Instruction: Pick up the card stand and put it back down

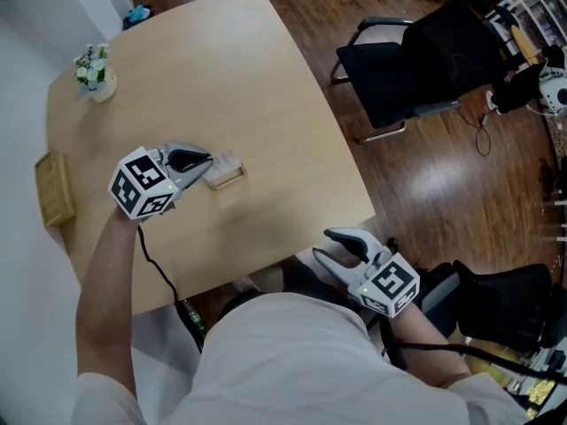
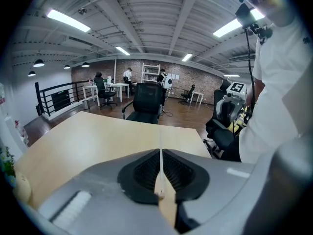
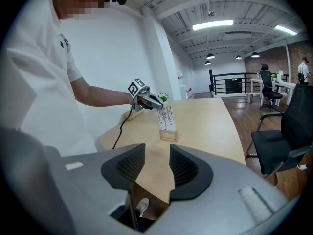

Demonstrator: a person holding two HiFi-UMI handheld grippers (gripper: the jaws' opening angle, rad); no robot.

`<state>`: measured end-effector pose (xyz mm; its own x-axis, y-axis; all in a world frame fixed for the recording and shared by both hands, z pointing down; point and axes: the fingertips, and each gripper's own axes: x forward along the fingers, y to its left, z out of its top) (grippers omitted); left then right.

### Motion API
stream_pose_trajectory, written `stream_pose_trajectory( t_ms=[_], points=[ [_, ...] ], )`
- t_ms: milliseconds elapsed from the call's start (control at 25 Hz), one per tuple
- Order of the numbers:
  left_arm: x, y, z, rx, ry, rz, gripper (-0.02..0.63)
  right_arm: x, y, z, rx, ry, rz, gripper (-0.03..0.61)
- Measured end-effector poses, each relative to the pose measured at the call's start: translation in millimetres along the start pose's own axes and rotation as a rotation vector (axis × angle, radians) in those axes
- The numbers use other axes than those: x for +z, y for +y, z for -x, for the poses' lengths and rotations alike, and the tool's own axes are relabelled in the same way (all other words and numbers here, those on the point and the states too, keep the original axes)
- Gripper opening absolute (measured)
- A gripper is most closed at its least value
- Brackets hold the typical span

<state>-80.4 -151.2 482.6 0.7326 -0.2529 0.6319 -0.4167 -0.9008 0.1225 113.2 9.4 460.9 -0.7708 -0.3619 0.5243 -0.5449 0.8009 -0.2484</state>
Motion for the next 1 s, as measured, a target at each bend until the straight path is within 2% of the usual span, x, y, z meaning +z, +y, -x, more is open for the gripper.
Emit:
stream_pose_trajectory(
  t_ms=[1000],
  points=[
    [-35, -7, -36, -0.011, 0.076, -0.053, 0.02, -5, -5, 2, 0.002, 0.025, -0.003, 0.161]
  ],
)
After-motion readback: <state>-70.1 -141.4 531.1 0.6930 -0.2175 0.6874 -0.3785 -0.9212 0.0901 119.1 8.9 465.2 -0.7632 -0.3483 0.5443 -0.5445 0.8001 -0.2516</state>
